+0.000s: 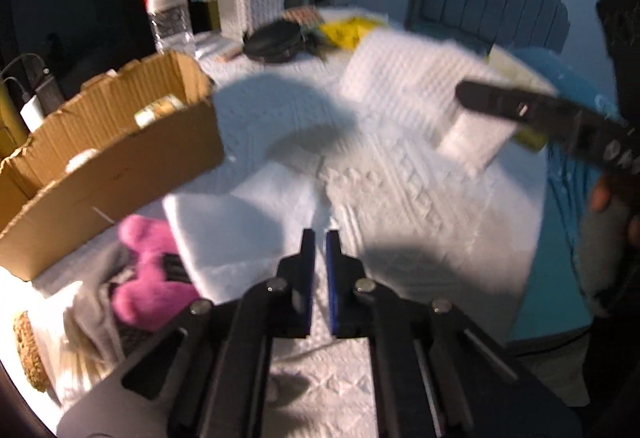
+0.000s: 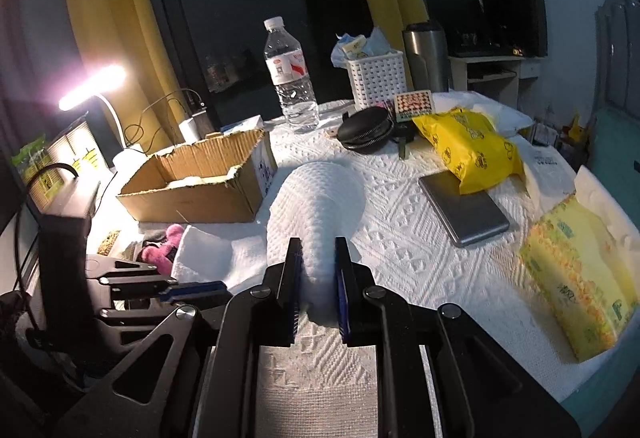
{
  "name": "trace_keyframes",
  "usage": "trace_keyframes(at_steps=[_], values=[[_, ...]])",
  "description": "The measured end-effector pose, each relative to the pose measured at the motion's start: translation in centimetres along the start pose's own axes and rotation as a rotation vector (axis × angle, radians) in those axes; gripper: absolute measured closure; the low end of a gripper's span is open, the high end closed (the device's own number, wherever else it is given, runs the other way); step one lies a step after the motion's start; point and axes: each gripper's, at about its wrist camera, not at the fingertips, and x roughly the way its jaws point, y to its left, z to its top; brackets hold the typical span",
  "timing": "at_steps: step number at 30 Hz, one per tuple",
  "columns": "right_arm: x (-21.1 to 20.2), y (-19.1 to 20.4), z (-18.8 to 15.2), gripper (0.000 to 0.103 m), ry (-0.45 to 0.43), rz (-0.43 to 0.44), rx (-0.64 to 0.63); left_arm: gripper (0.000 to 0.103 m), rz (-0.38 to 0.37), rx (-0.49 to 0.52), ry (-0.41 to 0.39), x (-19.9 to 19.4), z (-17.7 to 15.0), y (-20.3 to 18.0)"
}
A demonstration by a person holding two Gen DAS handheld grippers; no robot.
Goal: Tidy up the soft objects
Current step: 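Grasp a white napkin with the left tool while the right tool holds the towel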
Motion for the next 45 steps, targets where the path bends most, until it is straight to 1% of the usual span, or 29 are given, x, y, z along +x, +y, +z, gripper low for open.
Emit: trace_keyframes(at_steps=[3, 7, 9, 12, 13, 14, 15, 16, 18, 20, 22, 24, 25, 27, 30, 31, 32, 33, 34, 35, 36, 38, 41, 45], values=[[-0.1, 0.7, 0.4, 0.087, -0.005, 0.001, -0.012, 0.099, -0.010, -0.023, -0.057, -2.3, 0.5, 0.7], [-0.1, 1.9, 1.2, 0.087, -0.013, 0.008, -0.038, 0.099, -0.020, -0.051, -0.109, -4.4, 0.8, 1.9], [-0.1, 2.5, 1.5, 0.087, -0.018, 0.012, -0.050, 0.099, -0.038, -0.063, -0.113, -4.6, 0.7, 2.6], [0.2, 3.0, 1.8, 0.087, -0.020, 0.012, -0.054, 0.095, -0.072, -0.061, -0.082, -3.6, 0.9, 2.9], [0.2, 3.1, 1.8, 0.087, -0.020, 0.011, -0.054, 0.088, -0.088, -0.056, -0.070, -3.0, 1.0, 2.9], [0.2, 3.2, 1.8, 0.087, -0.021, 0.011, -0.052, 0.082, -0.082, -0.051, -0.060, -2.5, 1.1, 2.9], [0.2, 3.2, 1.8, 0.087, -0.021, 0.012, -0.049, 0.069, -0.053, -0.045, -0.049, -1.7, 1.2, 2.9], [0.1, 3.2, 1.8, 0.087, -0.021, 0.012, -0.047, 0.050, -0.027, -0.034, -0.040, -1.1, 1.3, 2.8], [0.0, 3.0, 1.7, 0.087, -0.018, 0.008, -0.040, 0.028, 0.007, -0.020, -0.028, -0.3, 1.3, 2.7], [0.0, 2.5, 1.6, 0.087, -0.013, 0.000, -0.032, 0.028, 0.041, 0.015, -0.013, 0.5, 1.4, 2.5], [0.1, 2.0, 1.5, 0.087, -0.010, -0.008, -0.021, 0.028, 0.069, 0.055, 0.035, 1.9, 1.3, 2.3], [0.2, 1.5, 1.4, 0.087, -0.005, -0.015, -0.009, 0.027, 0.118, 0.081, 0.077, 3.3, 1.2, 2.2], [0.2, 1.3, 1.4, 0.087, -0.003, -0.018, -0.007, 0.026, 0.131, 0.099, 0.087, 3.8, 1.1, 2.1], [0.2, 1.2, 1.4, 0.087, -0.001, -0.019, -0.006, 0.022, 0.123, 0.100, 0.074, 4.0, 1.1, 2.3], [0.2, 1.1, 1.4, 0.087, -0.001, -0.022, -0.007, 0.023, 0.086, 0.099, 0.078, 4.1, 1.1, 2.8], [0.2, 1.1, 1.3, 0.087, -0.002, -0.023, -0.006, 0.030, 0.071, 0.103, 0.078, 4.1, 1.2, 2.9], [0.1, 1.0, 1.3, 0.087, -0.004, -0.024, -0.002, 0.039, 0.027, 0.102, 0.077, 3.9, 1.1, 3.0], [0.0, 0.9, 1.2, 0.087, -0.007, -0.026, 0.004, 0.053, 0.017, 0.109, 0.073, 3.9, 1.2, 2.9], [0.0, 0.9, 1.2, 0.087, -0.010, -0.028, 0.009, 0.070, 0.014, 0.124, 0.073, 3.7, 1.2, 2.6], [-0.2, 0.8, 1.1, 0.087, -0.013, -0.031, 0.016, 0.080, 0.004, 0.135, 0.079, 3.6, 1.3, 2.4], [-0.3, 0.8, 1.1, 0.087, -0.014, -0.034, 0.022, 0.094, 0.002, 0.135, 0.082, 3.4, 1.3, 2.3], [-0.4, 0.7, 1.0, 0.087, -0.015, -0.038, 0.028, 0.096, -0.038, 0.108, 0.081, 3.0, 1.4, 2.6], [-0.7, 0.9, 1.2, 0.087, -0.015, -0.048, 0.022, 0.097, -0.092, 0.064, 0.054, 1.7, 1.7, 2.9], [-1.0, 1.5, 1.7, 0.087, -0.021, -0.054, 0.009, 0.097, -0.111, 0.038, 0.000, -0.8, 2.0, 3.1]])
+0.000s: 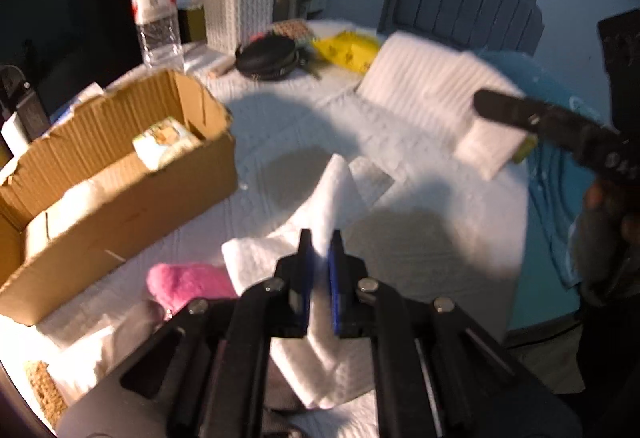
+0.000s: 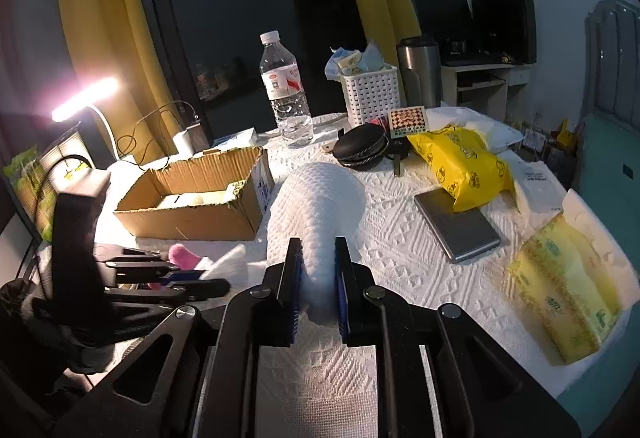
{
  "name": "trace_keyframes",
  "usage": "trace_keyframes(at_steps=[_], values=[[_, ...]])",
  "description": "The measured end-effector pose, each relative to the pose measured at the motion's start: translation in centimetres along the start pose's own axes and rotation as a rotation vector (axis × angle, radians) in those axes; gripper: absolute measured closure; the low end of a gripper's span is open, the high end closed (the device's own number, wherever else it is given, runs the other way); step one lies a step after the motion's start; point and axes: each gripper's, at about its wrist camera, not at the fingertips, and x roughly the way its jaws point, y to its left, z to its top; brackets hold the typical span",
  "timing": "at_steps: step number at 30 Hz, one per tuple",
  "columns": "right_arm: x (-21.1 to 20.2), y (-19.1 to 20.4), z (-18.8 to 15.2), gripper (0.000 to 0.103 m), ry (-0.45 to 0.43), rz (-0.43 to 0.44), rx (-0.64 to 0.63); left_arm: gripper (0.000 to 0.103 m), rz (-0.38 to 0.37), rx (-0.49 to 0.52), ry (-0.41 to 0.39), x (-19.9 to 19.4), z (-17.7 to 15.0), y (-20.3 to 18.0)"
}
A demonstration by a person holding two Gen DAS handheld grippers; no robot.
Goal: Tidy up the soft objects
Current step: 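Grasp a white napkin with the left tool while the right tool holds the towel, then lower the napkin and towel into the box and open both tools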
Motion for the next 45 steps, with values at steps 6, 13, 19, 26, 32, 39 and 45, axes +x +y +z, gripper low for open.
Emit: trace_keyframes(at_steps=[6, 13, 19, 26, 32, 39, 45], values=[[0.3, 1.7, 1.1, 0.087, -0.009, 0.007, -0.030, 0.097, 0.002, -0.033, -0.104, -4.6, 0.6, 1.2], [1.4, 4.6, 2.5, 0.087, -0.006, 0.024, -0.078, 0.097, -0.001, -0.094, -0.214, -9.1, 1.1, 4.7], [2.7, 7.2, 3.8, 0.087, -0.006, 0.034, -0.122, 0.097, 0.034, -0.148, -0.280, -11.9, 0.7, 8.3], [4.8, 10.2, 5.0, 0.087, 0.003, 0.053, -0.167, 0.096, 0.124, -0.190, -0.318, -14.0, -0.6, 12.7], [7.0, 12.8, 6.0, 0.087, 0.017, 0.068, -0.209, 0.096, 0.195, -0.207, -0.337, -14.4, -1.5, 15.9], [9.7, 14.5, 6.9, 0.087, 0.032, 0.079, -0.222, 0.096, 0.210, -0.251, -0.340, -13.3, -2.1, 18.5], [12.3, 14.9, 7.4, 0.087, 0.058, 0.080, -0.222, 0.094, 0.205, -0.278, -0.316, -11.4, -2.2, 19.9]])
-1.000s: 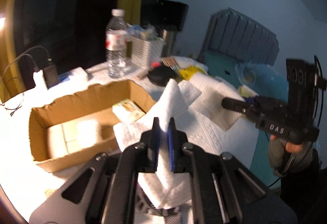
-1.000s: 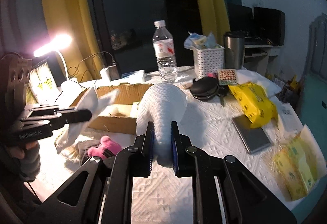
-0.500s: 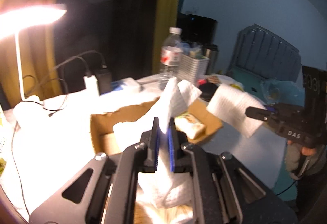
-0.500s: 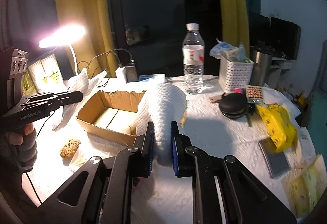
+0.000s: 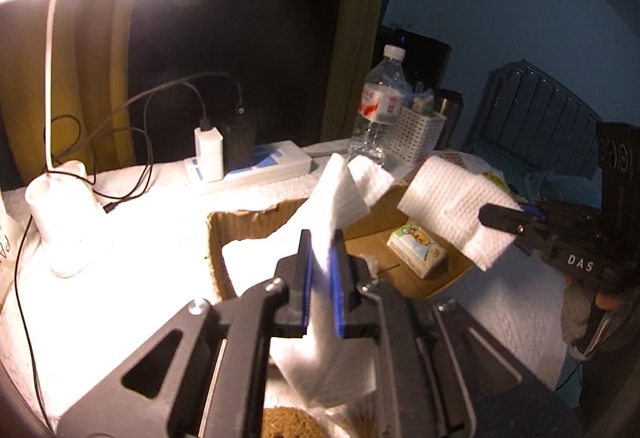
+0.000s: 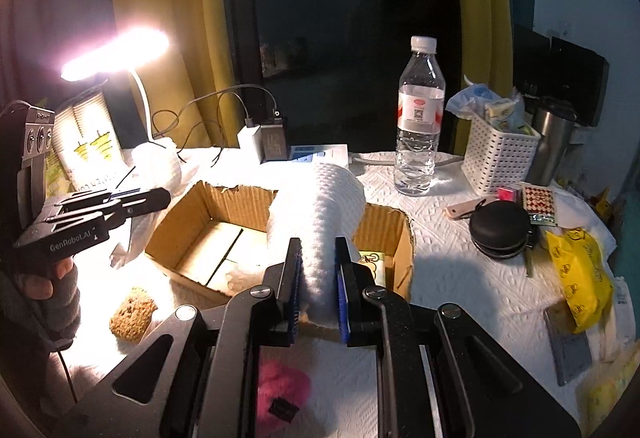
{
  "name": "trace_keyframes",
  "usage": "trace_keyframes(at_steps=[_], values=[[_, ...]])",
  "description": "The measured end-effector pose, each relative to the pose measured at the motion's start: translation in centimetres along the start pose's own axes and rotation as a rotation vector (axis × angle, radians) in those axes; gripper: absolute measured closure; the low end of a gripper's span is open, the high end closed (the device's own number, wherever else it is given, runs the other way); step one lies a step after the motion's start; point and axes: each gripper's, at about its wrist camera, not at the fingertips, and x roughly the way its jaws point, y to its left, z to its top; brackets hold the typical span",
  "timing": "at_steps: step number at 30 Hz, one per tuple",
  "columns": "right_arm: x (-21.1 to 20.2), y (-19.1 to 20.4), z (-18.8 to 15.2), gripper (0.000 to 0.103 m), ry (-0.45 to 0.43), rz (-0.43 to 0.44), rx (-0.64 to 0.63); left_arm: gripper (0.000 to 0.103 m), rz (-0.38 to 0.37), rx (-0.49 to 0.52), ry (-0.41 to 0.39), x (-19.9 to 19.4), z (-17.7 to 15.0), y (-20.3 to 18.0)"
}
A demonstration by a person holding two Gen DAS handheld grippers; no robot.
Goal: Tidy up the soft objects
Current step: 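Lower the napkin and towel into the box and open both tools, then reach the right tool to the pink plush toy and grasp it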
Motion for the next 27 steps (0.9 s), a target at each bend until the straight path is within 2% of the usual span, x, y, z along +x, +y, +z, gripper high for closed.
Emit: trace_keyframes(at_steps=[5, 7, 8, 9, 10, 11, 12, 17, 27], values=[[1.8, -0.3, 0.1, 0.086, 0.028, 0.002, 0.005, 0.091, -0.007, -0.006, 0.049, 1.9, -0.3, 0.2], [2.5, -0.3, 0.1, 0.084, 0.040, 0.005, 0.008, 0.083, -0.007, -0.016, 0.065, 2.5, -0.5, 0.4], [2.9, -0.4, 0.1, 0.079, 0.046, 0.007, 0.010, 0.080, 0.000, -0.020, 0.070, 2.6, -0.5, 0.5], [3.2, -0.4, 0.1, 0.075, 0.049, 0.009, 0.014, 0.072, 0.011, -0.023, 0.071, 2.7, -0.5, 0.6], [3.4, -0.5, 0.2, 0.066, 0.051, 0.011, 0.018, 0.053, 0.020, -0.025, 0.070, 2.7, -0.5, 0.6], [3.5, -0.5, 0.2, 0.059, 0.052, 0.015, 0.023, 0.038, 0.021, -0.028, 0.067, 2.6, -0.5, 0.7], [3.6, -0.5, 0.2, 0.058, 0.052, 0.020, 0.026, 0.017, 0.019, -0.032, 0.059, 2.5, -0.5, 0.7], [3.2, 0.0, 0.3, 0.058, 0.047, 0.021, 0.020, 0.015, 0.019, -0.034, 0.025, 1.3, -0.1, 0.5], [-0.8, 0.9, -0.6, 0.058, 0.012, -0.003, 0.016, 0.015, 0.012, -0.009, -0.011, -2.0, -0.6, -1.5]])
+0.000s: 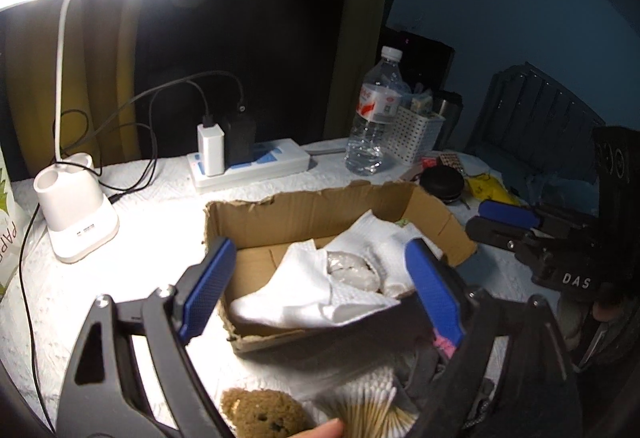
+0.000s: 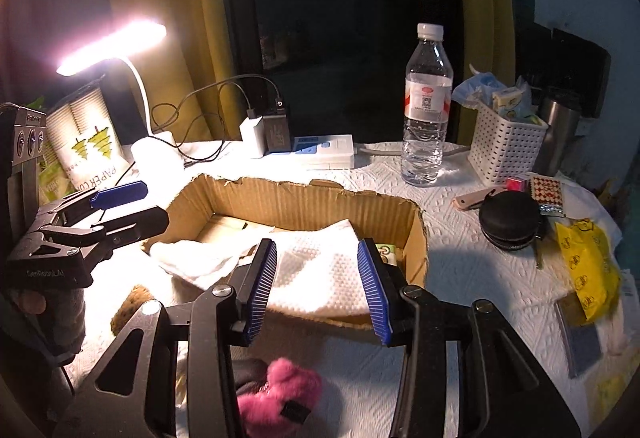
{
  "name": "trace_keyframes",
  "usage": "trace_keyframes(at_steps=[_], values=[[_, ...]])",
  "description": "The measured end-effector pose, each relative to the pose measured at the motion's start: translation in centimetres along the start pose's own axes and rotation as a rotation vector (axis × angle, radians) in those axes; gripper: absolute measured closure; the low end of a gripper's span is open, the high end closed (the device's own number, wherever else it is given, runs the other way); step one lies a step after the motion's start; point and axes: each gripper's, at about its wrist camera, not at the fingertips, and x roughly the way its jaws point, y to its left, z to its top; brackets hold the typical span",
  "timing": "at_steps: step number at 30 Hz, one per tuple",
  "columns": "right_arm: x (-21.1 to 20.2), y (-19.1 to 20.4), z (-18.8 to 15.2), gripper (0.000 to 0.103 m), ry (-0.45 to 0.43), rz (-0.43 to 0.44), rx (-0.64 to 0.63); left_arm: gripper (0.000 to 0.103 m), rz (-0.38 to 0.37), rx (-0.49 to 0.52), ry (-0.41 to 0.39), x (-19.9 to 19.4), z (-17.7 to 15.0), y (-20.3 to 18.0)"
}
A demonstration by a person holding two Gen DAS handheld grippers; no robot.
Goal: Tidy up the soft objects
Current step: 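Reach the right tool to the pink plush toy and grasp it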
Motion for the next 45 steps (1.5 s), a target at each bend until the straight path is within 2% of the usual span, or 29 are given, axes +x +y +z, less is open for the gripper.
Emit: trace_keyframes(at_steps=[9, 18, 36, 37, 40, 45], values=[[-3.5, 0.9, -1.7, 0.058, -0.020, -0.011, 0.001, 0.015, -0.023, 0.019, -0.017, -2.8, -1.5, -2.1], [-4.7, 1.7, -4.4, 0.058, 0.002, -0.002, 0.008, 0.015, -0.037, 0.024, 0.002, -4.0, -4.1, -3.5], [-0.3, 1.4, -9.6, 0.058, 0.127, 0.081, 0.077, 0.015, -0.017, 0.013, 0.080, -3.3, -8.5, -4.9], [0.1, 1.3, -9.8, 0.057, 0.134, 0.086, 0.083, 0.015, -0.015, 0.013, 0.084, -3.2, -8.6, -5.0], [1.3, 1.2, -10.3, 0.042, 0.166, 0.096, 0.103, 0.015, -0.007, 0.021, 0.095, -2.9, -8.8, -5.5], [1.8, 0.8, -10.6, 0.041, 0.175, 0.143, 0.118, 0.015, 0.006, 0.034, 0.113, -2.7, -9.2, -6.6]])
